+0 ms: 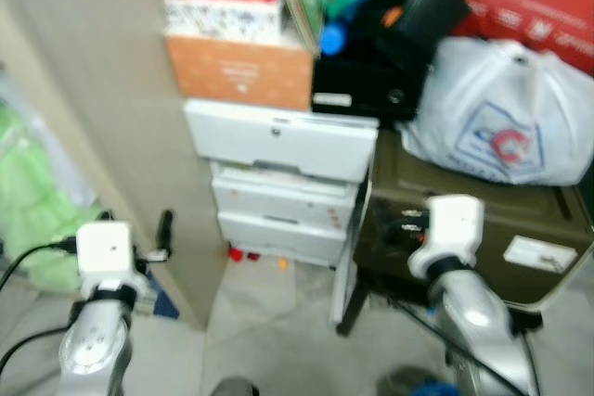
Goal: Clean up the room
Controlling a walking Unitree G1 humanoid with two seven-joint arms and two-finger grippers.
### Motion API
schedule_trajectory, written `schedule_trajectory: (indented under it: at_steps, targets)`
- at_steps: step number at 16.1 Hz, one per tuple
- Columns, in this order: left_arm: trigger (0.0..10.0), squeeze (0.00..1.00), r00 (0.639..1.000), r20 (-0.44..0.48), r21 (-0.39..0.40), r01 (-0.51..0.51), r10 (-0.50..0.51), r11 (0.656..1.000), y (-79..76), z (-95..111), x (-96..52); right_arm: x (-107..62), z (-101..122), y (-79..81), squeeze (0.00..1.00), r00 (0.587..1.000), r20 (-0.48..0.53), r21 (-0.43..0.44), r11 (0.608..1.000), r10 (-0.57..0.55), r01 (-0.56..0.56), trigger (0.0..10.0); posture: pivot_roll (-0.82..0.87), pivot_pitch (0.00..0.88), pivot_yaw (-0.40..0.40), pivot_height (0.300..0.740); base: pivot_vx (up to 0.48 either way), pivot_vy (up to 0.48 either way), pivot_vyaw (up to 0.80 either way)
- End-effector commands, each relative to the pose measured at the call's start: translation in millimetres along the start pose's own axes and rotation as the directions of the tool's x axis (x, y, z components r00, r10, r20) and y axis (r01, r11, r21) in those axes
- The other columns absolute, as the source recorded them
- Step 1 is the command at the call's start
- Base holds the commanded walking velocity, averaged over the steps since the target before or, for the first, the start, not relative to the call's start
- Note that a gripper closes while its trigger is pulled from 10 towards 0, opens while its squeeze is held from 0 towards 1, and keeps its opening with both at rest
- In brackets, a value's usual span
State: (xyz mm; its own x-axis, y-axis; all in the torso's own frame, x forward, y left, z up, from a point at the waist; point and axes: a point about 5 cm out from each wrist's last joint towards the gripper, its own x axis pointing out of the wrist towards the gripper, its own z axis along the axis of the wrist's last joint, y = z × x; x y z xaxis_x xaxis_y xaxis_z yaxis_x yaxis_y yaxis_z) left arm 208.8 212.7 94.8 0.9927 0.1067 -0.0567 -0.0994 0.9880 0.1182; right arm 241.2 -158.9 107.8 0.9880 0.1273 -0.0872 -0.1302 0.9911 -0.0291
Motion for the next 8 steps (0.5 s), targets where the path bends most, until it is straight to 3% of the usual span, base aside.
schedule_trajectory:
  at_steps: [1, 8]
  targets:
    - [10.0, 0.00, 1.000, 0.005, 0.009, 0.027, -0.027, 1.000, -4.4, 2.6, -1.6, 0.5, 3.8, -8.5, 0.00, 1.000, 0.012, -0.018, 1.000, -0.025, 0.025, 10.0, -0.01, 0.028, -0.012, 0.740, 0.000, 0.000, 0.80]
    - [10.0, 0.00, 0.999, 0.018, 0.008, 0.026, -0.026, 1.000, -6.8, 6.8, 6.6, 6.8, 7.4, -10.4, 0.00, 0.999, 0.027, -0.032, 0.999, -0.030, 0.031, 10.0, -0.01, 0.020, -0.013, 0.740, 0.000, 0.000, 0.80]
